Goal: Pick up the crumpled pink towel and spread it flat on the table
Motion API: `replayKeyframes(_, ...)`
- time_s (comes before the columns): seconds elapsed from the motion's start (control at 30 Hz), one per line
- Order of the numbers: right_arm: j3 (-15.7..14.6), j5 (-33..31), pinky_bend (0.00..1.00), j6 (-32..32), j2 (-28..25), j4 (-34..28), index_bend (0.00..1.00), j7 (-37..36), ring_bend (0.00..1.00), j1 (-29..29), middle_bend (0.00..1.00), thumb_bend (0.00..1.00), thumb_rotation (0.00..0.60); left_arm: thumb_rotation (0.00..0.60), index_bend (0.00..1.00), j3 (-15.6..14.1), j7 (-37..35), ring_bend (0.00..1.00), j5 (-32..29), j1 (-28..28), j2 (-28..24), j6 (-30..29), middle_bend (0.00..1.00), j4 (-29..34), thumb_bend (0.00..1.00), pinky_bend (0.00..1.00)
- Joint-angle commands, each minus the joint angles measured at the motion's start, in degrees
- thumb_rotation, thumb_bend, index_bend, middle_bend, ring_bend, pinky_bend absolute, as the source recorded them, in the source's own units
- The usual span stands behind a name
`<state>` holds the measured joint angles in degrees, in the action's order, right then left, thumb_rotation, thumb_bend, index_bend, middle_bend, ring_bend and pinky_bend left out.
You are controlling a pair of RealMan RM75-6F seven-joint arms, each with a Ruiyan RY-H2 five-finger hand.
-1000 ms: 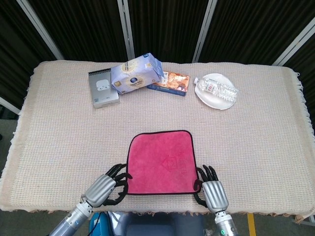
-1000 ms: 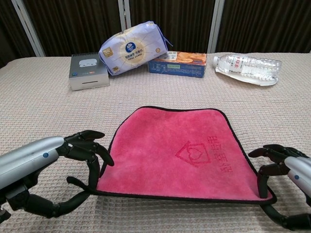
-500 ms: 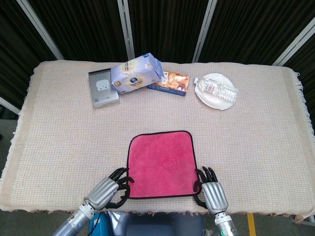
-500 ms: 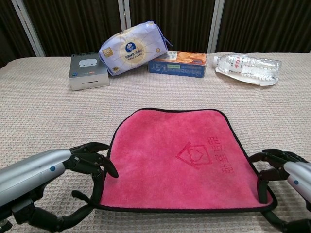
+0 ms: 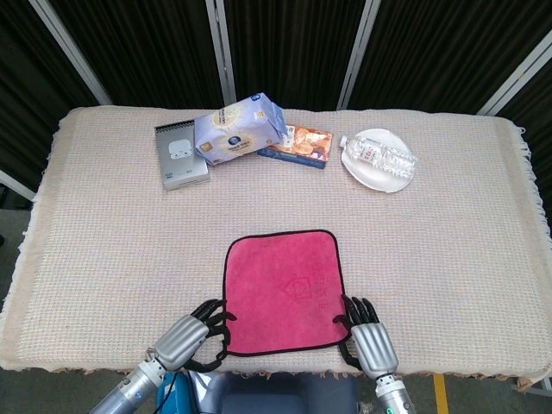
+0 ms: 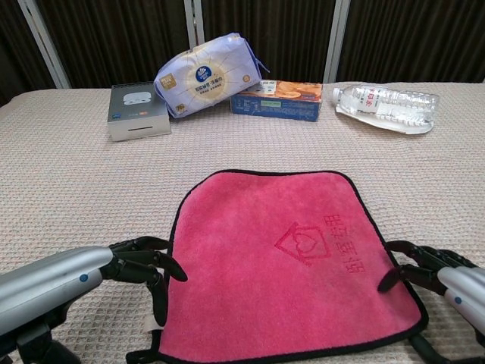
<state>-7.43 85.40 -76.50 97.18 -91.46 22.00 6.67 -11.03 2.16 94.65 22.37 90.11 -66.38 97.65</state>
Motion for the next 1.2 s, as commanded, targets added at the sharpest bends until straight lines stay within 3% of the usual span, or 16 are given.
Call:
replayKeyframes(0.03,-0.2,0.2,0.00,0.2,-0.3,-0.5,0.09,-0.2,0.00,0.0,0.00,0.46,0.600,0.600,0.39,0.0,-0.3,0.02,0.2,0.1,-0.4,0.1,0.17,0.5,0.24,0.04)
replayKeyframes(0.17,-0.3,1.1,0.00,-0.2,-0.7,-1.3,0.00,-0.4,0.00,-0.1,0.00,0.42,0.600,0.600,0.31,0.2,-1.2,0.00,0.3,0.3,-1.3,0.0,0.15,1.3,0.20,0.03)
replayKeyframes(0.47,0.5,3.2,0.00,-2.2,-2.3,-3.8,0.00,0.2,0.00,-0.3,0.00,0.41,0.600,0.600,0.19,2.4,-3.6,0.00,-1.3,1.1,-5.6,-0.3,0.10,4.6,0.15,0.03)
replayKeyframes(0.7,1.0,5.0,0.00,-3.6,-3.9,-6.1,0.00,1.2,0.00,-0.3,0.00,0.41,0.600,0.600,0.18,5.0,-3.1,0.00,-1.6,2.0,-9.1,-1.4,0.10,6.0,0.17,0.03)
replayKeyframes(0.83,1.5,5.5,0.00,-3.9,-5.1,-7.5,0.00,1.7,0.00,-0.1,0.00,0.41,0.600,0.600,0.17,6.6,-0.7,0.00,-2.8,3.3,-11.0,-0.1,0.10,6.0,0.27,0.03)
replayKeyframes(1.07,2.6,5.5,0.00,-3.5,-6.8,-9.0,0.00,1.8,0.00,0.5,0.00,0.41,0.600,0.600,0.16,9.5,6.8,0.00,-6.1,5.7,-11.9,3.4,0.10,4.8,0.56,0.03)
replayKeyframes(1.2,2.9,5.3,0.00,-3.1,-7.2,-8.9,0.00,1.2,0.00,0.7,0.00,0.41,0.600,0.600,0.16,10.8,12.8,0.00,-9.1,7.0,-11.2,5.8,0.11,3.1,0.65,0.03)
